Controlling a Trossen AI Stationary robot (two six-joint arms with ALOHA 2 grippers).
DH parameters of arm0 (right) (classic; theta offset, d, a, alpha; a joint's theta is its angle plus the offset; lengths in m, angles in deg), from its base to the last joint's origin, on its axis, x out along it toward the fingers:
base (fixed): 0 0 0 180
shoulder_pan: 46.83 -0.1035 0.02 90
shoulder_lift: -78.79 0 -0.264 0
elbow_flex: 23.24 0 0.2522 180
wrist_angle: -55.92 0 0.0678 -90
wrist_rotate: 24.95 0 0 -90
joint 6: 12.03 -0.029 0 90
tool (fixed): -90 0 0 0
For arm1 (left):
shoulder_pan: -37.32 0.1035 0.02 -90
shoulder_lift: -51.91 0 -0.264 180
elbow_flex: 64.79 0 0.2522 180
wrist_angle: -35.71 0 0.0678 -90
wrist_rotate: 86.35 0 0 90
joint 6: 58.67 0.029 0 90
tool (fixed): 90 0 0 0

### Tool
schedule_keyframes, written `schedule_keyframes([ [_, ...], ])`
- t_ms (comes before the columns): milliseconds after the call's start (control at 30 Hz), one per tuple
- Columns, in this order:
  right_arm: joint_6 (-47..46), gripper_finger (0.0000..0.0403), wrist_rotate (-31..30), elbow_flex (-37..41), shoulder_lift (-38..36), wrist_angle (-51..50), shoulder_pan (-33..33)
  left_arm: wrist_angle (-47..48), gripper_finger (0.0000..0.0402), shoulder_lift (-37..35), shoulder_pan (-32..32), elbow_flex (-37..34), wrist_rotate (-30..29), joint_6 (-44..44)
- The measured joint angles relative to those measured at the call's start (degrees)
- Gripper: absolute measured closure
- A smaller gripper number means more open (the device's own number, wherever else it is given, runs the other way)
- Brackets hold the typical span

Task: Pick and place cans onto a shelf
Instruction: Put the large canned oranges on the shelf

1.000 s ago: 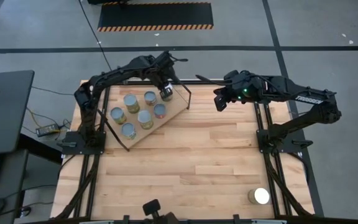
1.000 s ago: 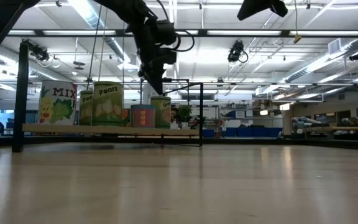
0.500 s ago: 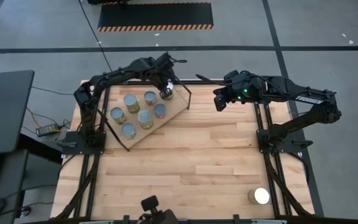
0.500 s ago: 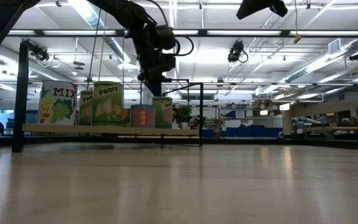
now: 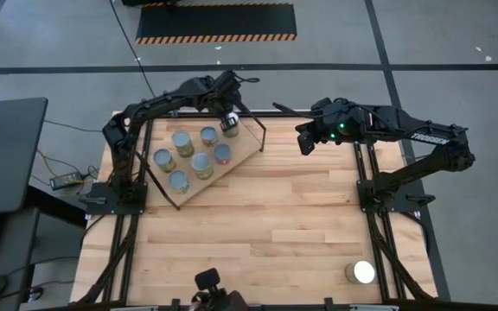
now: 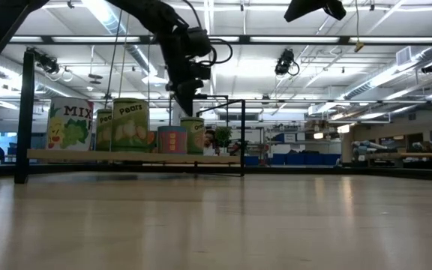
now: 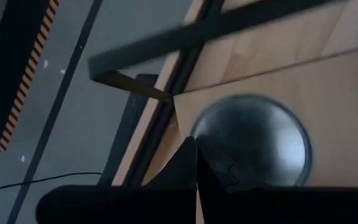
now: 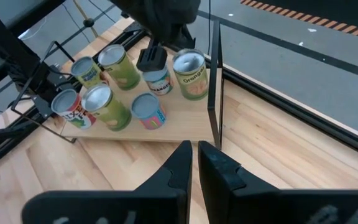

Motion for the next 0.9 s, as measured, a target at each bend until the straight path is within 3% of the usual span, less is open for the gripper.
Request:
schedule_keyframes([
  [100, 0.22, 0.0369, 0.95, 0.0, 0.0, -0.02, 0.0, 1.17, 0.0399, -0.12, -0.52, 1.37, 1.83, -2.34],
  [267, 2.45, 0.0369, 4.12, 0.0, 0.0, -0.88, 0.0, 4.44, 0.0399, -0.12, -0.86, 2.33, 9.66, -4.27],
  [900, 1.79, 0.0369, 5.16, 0.0, 0.0, -1.02, -1.24, 3.08, 0.0399, 3.63, -0.41, 2.56, 5.94, -4.52],
])
